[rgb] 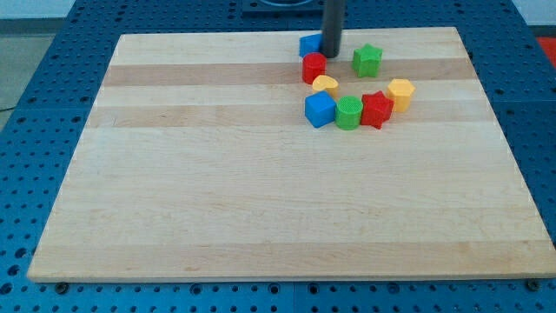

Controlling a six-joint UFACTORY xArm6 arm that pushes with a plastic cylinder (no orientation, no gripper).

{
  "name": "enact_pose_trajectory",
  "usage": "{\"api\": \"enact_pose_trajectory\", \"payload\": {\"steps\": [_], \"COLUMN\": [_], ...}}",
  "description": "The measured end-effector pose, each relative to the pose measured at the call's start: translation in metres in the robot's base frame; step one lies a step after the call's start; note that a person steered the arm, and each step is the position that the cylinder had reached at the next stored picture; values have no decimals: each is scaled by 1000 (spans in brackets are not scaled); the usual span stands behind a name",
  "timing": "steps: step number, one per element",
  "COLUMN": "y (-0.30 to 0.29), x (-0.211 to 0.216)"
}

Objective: Place blue triangle to the left of yellow heart

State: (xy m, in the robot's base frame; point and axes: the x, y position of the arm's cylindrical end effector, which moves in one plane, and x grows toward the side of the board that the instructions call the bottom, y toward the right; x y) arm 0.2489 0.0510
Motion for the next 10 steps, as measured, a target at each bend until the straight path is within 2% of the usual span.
{"api": "enact_pose_trajectory", "payload": {"steps": [1, 2, 3, 8, 9, 10], "y": [-13, -13, -46, -56, -74, -116], "x": [-5, -55, -53, 79, 97, 61]}}
